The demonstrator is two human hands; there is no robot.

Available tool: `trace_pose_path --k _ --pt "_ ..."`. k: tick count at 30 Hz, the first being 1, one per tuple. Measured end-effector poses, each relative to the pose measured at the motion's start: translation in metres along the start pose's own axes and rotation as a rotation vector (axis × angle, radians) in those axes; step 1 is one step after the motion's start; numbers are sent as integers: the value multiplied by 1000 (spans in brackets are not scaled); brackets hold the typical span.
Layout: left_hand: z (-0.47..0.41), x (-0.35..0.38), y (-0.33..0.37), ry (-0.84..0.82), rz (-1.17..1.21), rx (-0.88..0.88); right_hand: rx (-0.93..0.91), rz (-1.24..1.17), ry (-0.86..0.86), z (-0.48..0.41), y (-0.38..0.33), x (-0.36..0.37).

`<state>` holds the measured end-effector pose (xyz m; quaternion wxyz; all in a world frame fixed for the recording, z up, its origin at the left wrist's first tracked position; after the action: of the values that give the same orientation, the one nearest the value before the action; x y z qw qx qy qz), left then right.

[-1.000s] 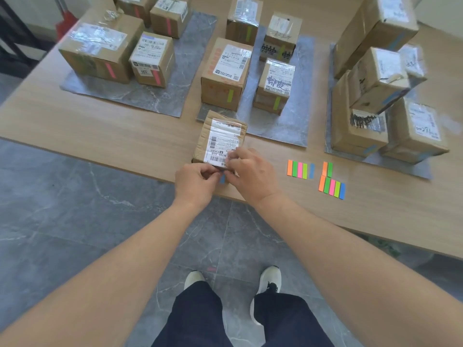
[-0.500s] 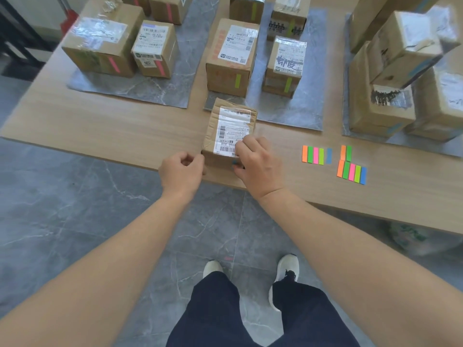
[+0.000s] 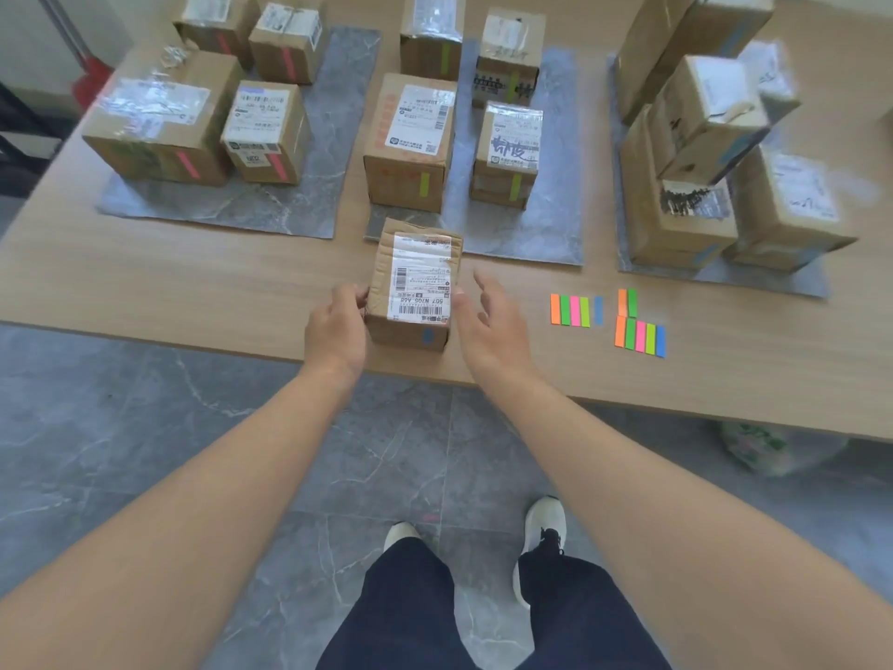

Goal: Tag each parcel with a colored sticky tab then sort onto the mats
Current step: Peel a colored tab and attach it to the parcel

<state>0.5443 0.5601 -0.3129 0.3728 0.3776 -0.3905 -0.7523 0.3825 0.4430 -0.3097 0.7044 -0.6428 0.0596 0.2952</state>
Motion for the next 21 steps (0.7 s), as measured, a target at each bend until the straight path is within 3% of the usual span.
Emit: trace_pose_path --k 2,6,21 --pt "2 9 -1 -54 64 -80 273 -119 -83 5 8 7" --pt "8 22 5 -141 80 -126 343 -198 -64 10 4 7" --pt "85 49 141 -267 116 41 180 -176 143 16 -96 -124"
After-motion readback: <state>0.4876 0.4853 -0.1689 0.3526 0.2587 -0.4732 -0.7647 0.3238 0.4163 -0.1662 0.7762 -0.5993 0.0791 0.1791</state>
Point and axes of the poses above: each hand's wrist, its own z-axis away from the middle knuckle, its own x-axis out of the palm, y = z × x, the point moved 7 cm from there along -z, towards the middle knuckle, and after that the axes turned 11 degrees about y, right-handed, at the moved point
